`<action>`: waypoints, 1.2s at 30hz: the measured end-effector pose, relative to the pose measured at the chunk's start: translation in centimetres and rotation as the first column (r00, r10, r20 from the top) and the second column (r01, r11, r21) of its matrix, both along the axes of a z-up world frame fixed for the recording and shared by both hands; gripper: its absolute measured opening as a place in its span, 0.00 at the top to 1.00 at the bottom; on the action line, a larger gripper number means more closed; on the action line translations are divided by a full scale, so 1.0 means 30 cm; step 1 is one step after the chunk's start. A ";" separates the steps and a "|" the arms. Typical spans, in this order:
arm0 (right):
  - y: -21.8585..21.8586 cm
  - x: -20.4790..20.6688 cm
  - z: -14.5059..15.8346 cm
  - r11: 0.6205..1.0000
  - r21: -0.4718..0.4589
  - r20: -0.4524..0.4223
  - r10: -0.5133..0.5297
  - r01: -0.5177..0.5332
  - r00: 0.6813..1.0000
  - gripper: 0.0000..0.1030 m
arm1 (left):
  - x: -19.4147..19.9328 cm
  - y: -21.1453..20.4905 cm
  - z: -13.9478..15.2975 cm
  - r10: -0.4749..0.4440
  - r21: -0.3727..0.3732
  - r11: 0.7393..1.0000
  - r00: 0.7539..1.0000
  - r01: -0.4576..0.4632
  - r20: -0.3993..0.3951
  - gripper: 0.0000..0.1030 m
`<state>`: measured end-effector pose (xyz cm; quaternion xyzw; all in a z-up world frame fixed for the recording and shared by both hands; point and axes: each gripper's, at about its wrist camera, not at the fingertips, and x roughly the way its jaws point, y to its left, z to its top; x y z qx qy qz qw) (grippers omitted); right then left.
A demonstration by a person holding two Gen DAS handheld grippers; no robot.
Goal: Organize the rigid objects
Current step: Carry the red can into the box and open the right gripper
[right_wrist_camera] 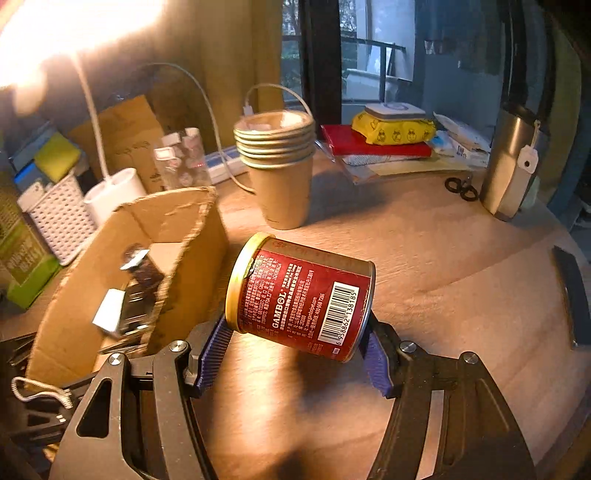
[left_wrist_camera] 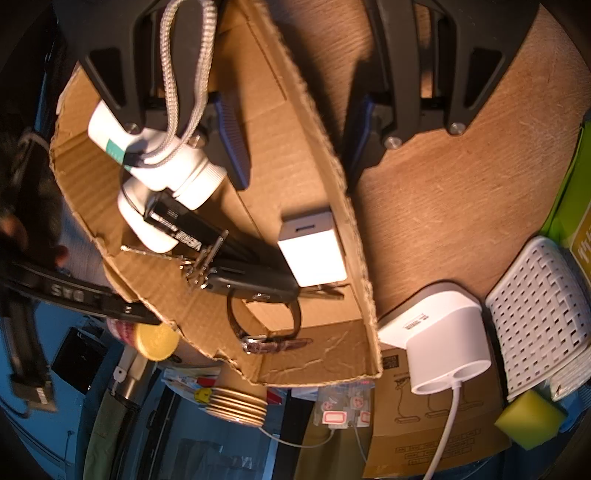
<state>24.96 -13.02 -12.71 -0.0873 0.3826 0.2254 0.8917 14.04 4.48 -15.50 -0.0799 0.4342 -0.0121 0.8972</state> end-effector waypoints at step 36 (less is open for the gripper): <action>0.361 -0.112 0.091 0.963 0.004 0.003 0.271 -0.271 0.963 0.35 | 0.000 0.000 0.000 0.000 0.001 1.000 1.000 0.000 0.000 0.49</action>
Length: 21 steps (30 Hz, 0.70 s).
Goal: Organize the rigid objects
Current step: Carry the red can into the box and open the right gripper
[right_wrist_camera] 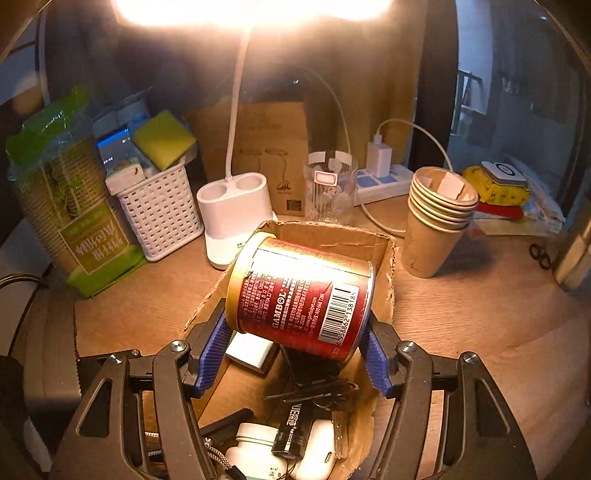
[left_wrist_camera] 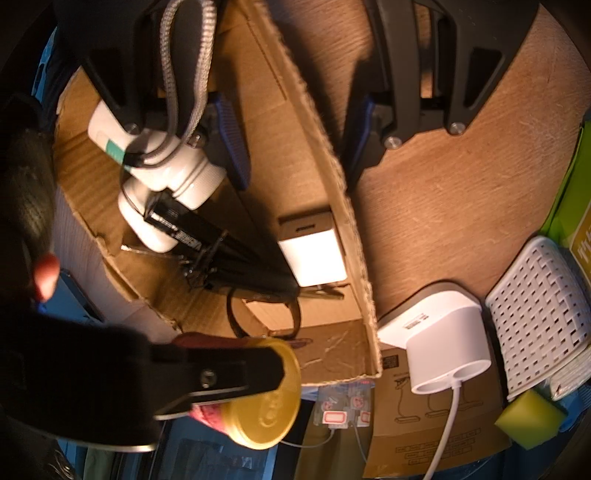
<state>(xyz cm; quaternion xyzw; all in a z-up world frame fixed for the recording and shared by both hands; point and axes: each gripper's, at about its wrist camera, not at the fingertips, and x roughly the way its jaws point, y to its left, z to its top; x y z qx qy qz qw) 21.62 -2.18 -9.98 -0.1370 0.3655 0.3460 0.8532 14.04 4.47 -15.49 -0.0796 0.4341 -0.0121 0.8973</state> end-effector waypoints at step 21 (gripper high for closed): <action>-0.018 0.000 0.006 0.999 0.005 0.013 -0.046 0.046 0.999 0.24 | 0.000 0.001 0.000 0.000 0.000 1.000 1.000 0.000 0.000 0.49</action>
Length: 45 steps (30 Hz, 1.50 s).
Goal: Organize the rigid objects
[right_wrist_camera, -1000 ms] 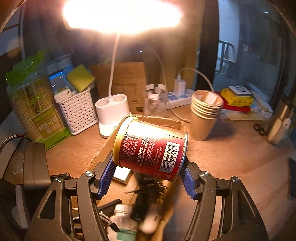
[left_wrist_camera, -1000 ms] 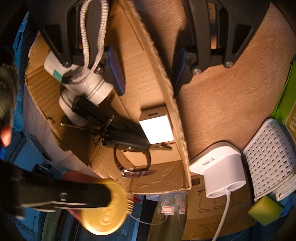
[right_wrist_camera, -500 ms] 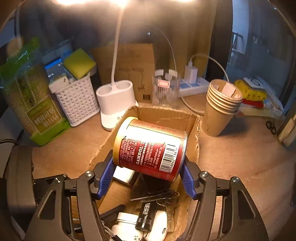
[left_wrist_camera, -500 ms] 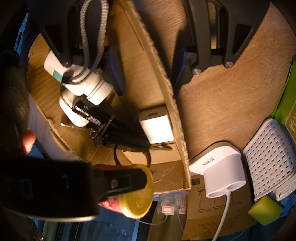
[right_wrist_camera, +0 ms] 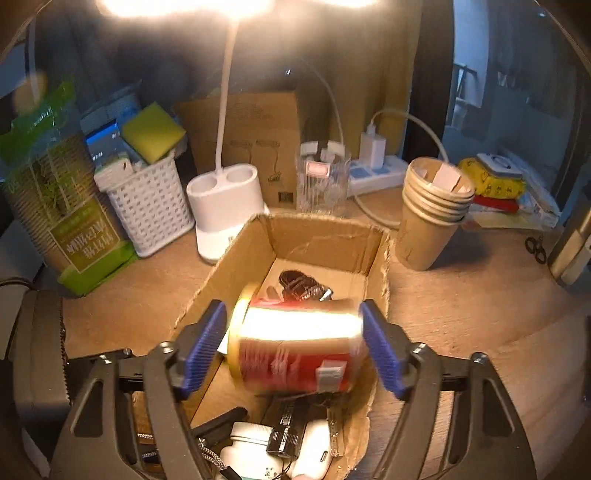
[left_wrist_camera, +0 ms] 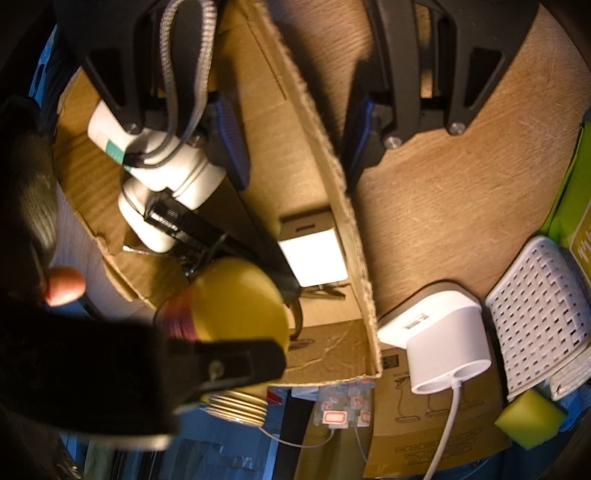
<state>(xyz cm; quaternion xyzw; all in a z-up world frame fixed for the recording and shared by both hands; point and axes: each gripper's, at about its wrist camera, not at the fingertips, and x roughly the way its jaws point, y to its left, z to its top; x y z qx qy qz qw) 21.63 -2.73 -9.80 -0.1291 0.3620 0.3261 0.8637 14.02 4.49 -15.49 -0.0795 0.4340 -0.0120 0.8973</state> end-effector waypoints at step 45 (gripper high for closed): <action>-0.270 -0.221 -0.003 0.984 0.022 0.097 -0.177 0.176 0.979 0.23 | -0.044 -0.003 0.034 0.052 0.042 0.998 0.996 -0.055 0.067 0.49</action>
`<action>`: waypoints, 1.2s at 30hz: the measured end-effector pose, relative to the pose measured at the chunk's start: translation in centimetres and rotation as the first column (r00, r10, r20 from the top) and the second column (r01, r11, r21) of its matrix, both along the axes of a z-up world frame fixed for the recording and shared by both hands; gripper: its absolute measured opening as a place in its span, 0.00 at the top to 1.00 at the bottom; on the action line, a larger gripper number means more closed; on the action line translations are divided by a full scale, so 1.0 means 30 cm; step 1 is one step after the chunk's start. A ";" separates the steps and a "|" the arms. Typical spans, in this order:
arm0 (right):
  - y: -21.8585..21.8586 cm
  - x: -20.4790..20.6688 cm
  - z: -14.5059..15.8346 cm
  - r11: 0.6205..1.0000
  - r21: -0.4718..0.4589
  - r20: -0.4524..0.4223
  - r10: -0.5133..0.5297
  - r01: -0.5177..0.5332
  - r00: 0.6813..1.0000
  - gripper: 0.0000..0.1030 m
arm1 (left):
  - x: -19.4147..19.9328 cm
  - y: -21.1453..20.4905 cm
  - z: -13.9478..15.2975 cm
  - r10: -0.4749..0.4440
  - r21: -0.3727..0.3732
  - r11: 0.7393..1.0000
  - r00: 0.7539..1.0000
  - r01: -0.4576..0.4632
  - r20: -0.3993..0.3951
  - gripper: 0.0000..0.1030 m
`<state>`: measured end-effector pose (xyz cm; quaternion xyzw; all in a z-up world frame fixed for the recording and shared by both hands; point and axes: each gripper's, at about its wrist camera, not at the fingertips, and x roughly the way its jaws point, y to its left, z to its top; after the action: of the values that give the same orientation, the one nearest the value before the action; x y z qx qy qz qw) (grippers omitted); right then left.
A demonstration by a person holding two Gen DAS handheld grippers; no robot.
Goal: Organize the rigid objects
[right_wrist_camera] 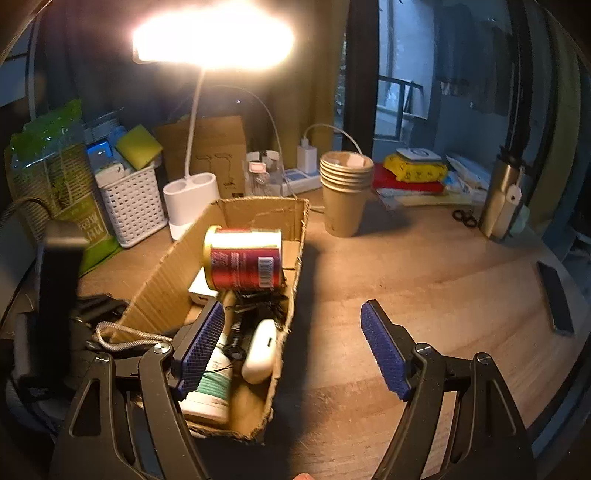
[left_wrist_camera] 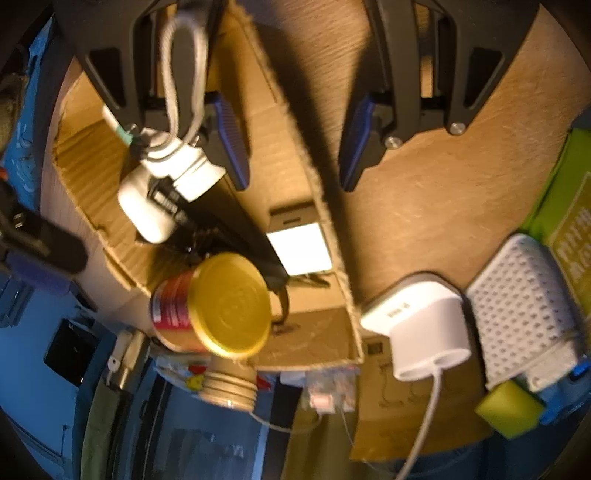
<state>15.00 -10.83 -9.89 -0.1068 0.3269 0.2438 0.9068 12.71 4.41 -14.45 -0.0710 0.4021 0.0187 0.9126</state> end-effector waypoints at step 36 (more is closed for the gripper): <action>-0.178 -0.159 0.218 0.986 0.069 0.214 -0.166 0.155 0.963 0.23 | -0.225 -0.006 0.338 0.008 0.026 0.999 0.922 -0.020 0.386 0.17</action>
<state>10.24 -16.18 -3.35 -0.0830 0.2260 0.1647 0.9565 5.95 4.22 -4.31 -0.0629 0.2139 0.0167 0.9747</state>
